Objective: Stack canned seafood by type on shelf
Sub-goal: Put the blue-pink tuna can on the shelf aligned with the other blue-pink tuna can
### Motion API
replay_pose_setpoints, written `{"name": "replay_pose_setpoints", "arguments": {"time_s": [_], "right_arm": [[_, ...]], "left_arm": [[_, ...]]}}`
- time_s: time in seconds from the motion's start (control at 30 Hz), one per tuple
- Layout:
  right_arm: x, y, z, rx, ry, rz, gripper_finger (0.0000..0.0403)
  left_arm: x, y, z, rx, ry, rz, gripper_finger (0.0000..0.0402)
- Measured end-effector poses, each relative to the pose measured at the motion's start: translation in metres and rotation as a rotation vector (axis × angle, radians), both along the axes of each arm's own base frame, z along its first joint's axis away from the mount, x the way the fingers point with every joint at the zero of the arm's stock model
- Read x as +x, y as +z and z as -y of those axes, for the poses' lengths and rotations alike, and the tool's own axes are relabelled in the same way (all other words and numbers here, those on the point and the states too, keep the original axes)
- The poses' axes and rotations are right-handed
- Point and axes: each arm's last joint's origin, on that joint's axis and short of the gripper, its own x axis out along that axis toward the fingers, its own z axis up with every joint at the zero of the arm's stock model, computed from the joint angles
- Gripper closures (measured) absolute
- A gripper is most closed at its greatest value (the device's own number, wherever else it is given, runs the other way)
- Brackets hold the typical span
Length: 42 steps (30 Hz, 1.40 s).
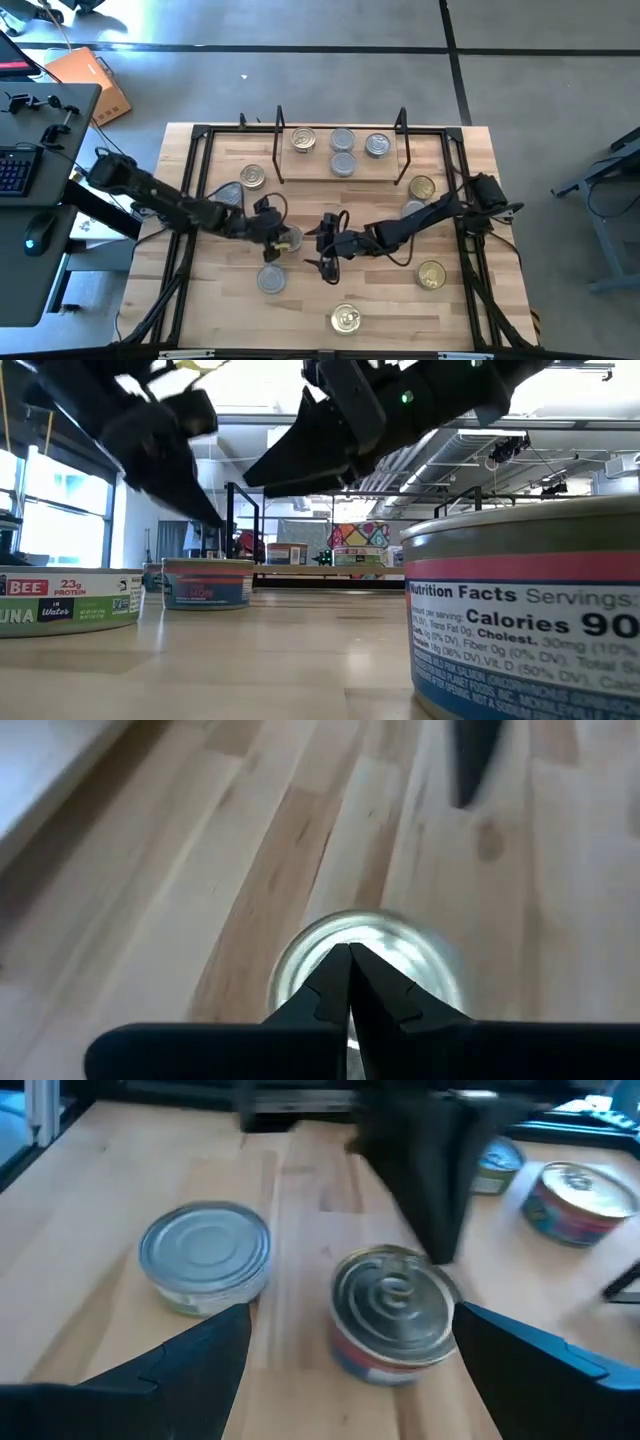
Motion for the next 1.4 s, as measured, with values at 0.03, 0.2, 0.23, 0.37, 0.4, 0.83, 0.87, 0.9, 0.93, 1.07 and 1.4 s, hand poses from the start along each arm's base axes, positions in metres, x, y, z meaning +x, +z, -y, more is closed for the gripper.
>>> {"name": "replay_pose_setpoints", "arguments": {"time_s": [0.03,0.2,0.23,0.37,0.4,0.83,0.87,0.9,0.93,1.07,1.4], "right_arm": [[0.002,-0.004,-0.001,0.01,0.016,0.004,0.0063],[0.004,-0.016,-0.003,0.015,0.035,-0.013,0.0063],[0.004,-0.017,-0.003,0.014,0.037,-0.016,0.0063],[0.004,-0.017,-0.003,-0.037,0.093,-0.02,0.0063],[0.004,-0.017,-0.003,-0.058,0.105,-0.021,0.0063],[0.005,-0.016,-0.002,-0.055,0.097,-0.009,0.0063],[0.006,-0.016,-0.002,-0.055,0.097,-0.005,0.0063],[0.006,-0.015,-0.002,-0.054,0.1,-0.001,0.0063],[0.006,-0.015,-0.002,-0.053,0.114,0.001,0.0063],[0.006,-0.015,-0.004,-0.075,0.199,-0.004,0.0063],[0.012,-0.034,0.0,-0.178,0.237,-0.031,0.0063]], "left_arm": [[0.0,-0.003,-0.004,-0.003,0.008,-0.01,0.0401],[-0.007,-0.02,-0.021,0.011,0.069,-0.067,0.0402],[-0.009,-0.023,-0.024,0.013,0.078,-0.077,0.0402],[-0.014,-0.032,-0.03,-0.01,0.07,-0.061,0.0402],[-0.015,-0.035,-0.031,-0.02,0.067,-0.058,0.0401],[-0.016,-0.021,-0.029,-0.041,-0.023,0.029,0.0401],[-0.016,-0.022,-0.03,-0.053,-0.033,0.017,0.0401],[-0.015,-0.025,-0.03,-0.056,-0.035,0.005,0.0401],[-0.015,-0.027,-0.03,-0.055,-0.033,-0.01,0.0402],[-0.01,-0.034,-0.032,-0.035,-0.021,-0.025,0.0402],[-0.01,-0.028,-0.032,-0.037,-0.025,0.02,0.0402]]}}
